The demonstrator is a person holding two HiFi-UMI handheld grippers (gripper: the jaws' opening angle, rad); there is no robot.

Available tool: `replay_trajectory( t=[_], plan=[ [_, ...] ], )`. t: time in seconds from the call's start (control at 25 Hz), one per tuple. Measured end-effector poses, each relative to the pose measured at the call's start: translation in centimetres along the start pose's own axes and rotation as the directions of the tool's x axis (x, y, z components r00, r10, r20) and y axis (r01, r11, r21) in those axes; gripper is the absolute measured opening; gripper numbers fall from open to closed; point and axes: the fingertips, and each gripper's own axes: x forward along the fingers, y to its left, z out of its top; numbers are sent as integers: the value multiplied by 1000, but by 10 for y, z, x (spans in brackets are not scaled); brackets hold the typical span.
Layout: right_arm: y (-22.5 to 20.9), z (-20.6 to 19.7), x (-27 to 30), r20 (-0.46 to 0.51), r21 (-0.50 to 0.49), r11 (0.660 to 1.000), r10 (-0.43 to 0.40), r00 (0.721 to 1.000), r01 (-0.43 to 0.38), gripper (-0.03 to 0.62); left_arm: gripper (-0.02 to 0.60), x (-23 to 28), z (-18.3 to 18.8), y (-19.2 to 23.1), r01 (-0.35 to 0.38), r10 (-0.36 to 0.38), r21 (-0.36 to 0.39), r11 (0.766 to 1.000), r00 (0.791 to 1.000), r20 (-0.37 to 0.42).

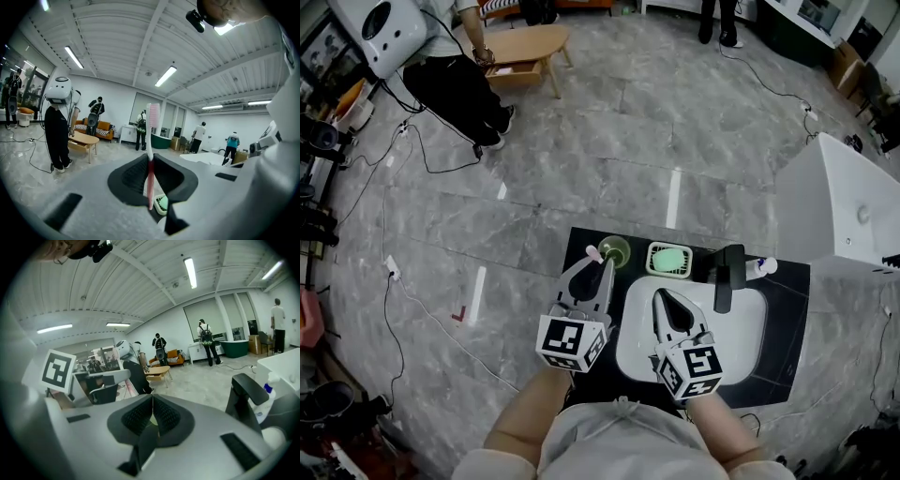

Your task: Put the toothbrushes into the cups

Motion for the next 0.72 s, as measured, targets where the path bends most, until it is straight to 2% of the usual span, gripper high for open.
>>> replay_trajectory(
  t=[0.44, 0.72],
  plan=[
    [-4, -12, 37, -52, 2, 1000, -15, 999, 15, 26, 48, 43, -34, 36, -8, 6, -67, 998, 1000, -21],
    [-8, -27, 48, -88, 28, 1000, -11, 996, 13, 26, 48, 57, -60, 28, 46, -47, -13, 999, 996, -75]
  ],
)
